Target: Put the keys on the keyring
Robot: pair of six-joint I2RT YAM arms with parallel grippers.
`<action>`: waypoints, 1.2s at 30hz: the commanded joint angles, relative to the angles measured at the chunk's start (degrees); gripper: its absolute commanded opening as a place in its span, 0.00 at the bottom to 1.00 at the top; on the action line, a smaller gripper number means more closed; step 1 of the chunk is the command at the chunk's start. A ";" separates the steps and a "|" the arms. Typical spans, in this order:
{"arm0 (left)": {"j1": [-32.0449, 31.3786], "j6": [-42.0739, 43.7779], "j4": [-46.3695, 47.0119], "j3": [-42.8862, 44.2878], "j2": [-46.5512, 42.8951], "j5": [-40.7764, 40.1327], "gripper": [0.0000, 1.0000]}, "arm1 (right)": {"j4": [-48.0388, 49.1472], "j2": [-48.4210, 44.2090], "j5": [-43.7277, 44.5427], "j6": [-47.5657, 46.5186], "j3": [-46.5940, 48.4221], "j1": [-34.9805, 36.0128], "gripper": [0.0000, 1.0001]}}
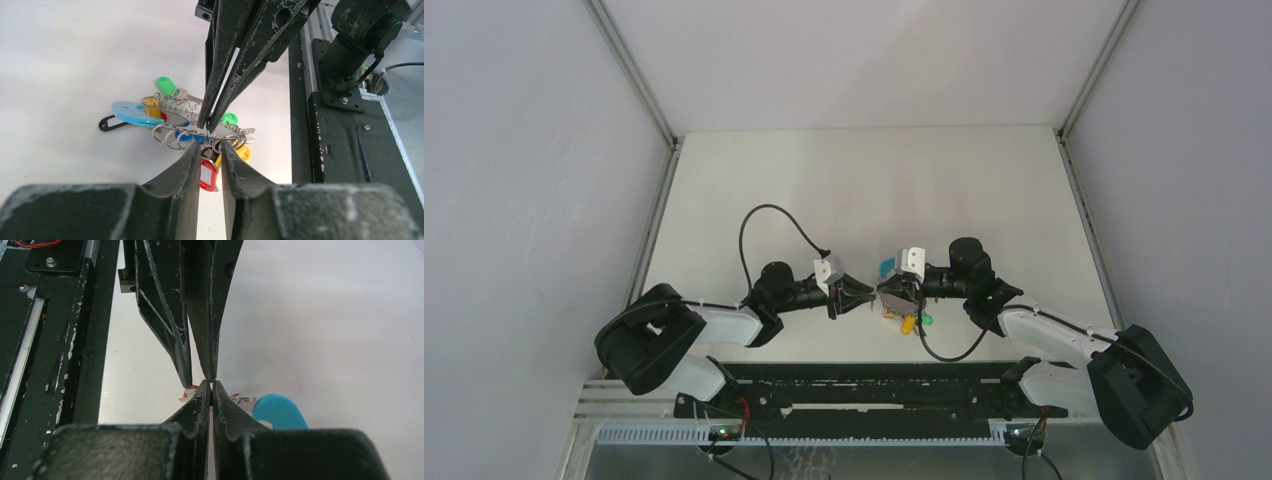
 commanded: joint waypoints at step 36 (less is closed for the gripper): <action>0.82 -5.12 7.53 3.70 5.88 3.67 0.22 | 4.26 1.09 -2.57 0.55 0.30 0.71 0.00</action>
